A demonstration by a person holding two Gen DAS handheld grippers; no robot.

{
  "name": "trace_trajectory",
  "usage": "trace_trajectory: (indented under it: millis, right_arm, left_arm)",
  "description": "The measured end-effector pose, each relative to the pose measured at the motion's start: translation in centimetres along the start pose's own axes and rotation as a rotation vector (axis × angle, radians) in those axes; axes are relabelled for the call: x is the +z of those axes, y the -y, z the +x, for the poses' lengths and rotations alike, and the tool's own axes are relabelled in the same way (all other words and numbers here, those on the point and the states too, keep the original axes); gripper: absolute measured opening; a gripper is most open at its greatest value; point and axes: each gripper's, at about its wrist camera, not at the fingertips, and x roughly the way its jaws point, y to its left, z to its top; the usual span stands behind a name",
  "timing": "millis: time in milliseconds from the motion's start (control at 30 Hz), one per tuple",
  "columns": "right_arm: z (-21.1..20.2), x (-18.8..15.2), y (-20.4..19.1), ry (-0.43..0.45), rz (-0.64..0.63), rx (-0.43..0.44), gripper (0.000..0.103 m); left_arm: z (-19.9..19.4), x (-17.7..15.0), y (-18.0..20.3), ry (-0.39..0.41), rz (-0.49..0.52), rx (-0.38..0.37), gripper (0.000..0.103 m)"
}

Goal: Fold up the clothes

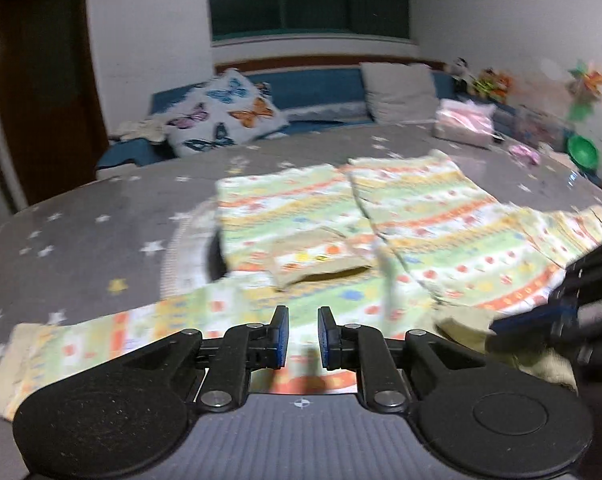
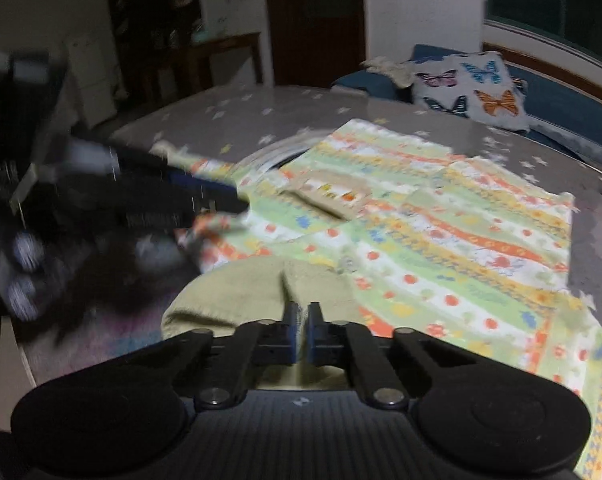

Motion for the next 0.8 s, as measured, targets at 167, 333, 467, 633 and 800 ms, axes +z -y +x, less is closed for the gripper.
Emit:
trace_trajectory:
  millis: [167,333,467,633,800]
  right_arm:
    - [-3.2,0.6,2.3,0.084,0.116,0.016,0.001]
    - [-4.5,0.9,3.7,0.125,0.194,0.022,0.001]
    - [-3.2,0.3,2.1,0.081,0.15,0.057,0.009]
    - [-1.0,-0.3,-0.4,0.033,0.044,0.055,0.036]
    - [0.8,-0.6,-1.5,0.016,-0.015,0.015,0.032]
  left_arm:
    - [0.8,-0.4,1.9,-0.003,0.021,-0.063,0.017]
    - [0.9,-0.9,3.6,0.001,0.061,-0.106,0.017]
    - [1.4,-1.2,3.3,-0.016,0.028,-0.129,0.017]
    - [1.1,-1.0,2.2,-0.017,-0.016,-0.139,0.017]
    - [0.6,-0.7,1.5,-0.006,-0.043,-0.137,0.017]
